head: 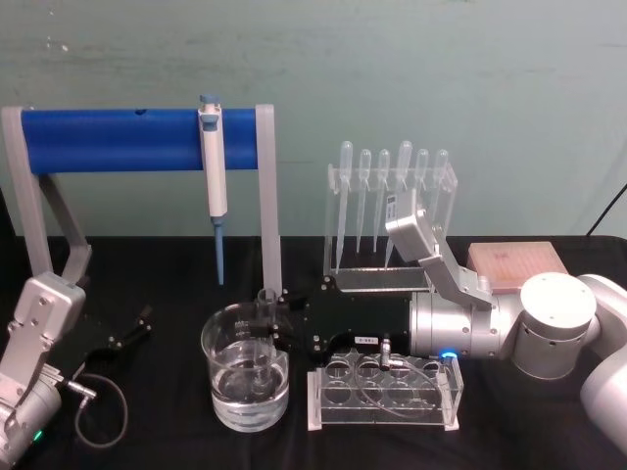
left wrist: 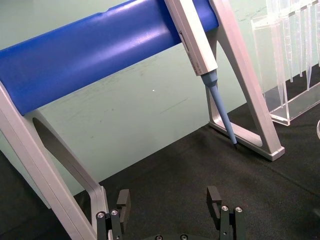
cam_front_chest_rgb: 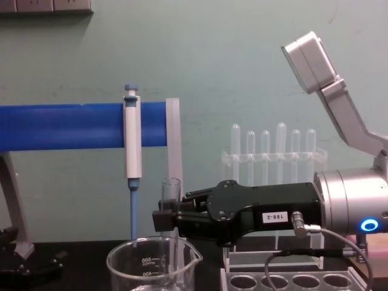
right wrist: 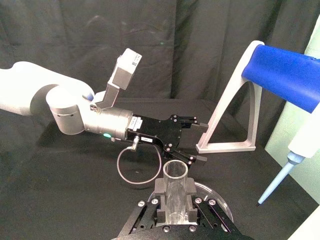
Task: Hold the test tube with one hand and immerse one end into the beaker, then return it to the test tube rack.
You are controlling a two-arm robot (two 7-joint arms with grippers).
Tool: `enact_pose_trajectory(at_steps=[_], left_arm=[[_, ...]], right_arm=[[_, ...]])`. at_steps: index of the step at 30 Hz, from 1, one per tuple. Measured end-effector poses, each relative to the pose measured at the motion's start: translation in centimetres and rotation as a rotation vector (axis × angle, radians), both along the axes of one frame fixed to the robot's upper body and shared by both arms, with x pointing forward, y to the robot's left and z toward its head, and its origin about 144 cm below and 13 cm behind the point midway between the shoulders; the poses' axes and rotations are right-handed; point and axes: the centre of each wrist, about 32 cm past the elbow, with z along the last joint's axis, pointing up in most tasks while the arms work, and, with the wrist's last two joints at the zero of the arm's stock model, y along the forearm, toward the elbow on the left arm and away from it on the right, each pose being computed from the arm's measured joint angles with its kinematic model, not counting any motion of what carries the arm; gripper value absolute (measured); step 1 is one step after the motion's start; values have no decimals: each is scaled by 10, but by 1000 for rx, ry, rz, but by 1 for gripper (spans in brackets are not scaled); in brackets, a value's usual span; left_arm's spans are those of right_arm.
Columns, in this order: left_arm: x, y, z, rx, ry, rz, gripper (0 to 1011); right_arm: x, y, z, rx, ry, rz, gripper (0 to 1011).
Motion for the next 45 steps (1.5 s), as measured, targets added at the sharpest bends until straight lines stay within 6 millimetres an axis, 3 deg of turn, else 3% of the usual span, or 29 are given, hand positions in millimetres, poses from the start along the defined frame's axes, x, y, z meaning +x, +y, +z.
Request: enact_pose_trajectory(at_steps=[45], left_arm=[[0, 0, 0, 0, 0, 0, 1000]], right_arm=[[0, 0, 0, 0, 0, 0, 226]])
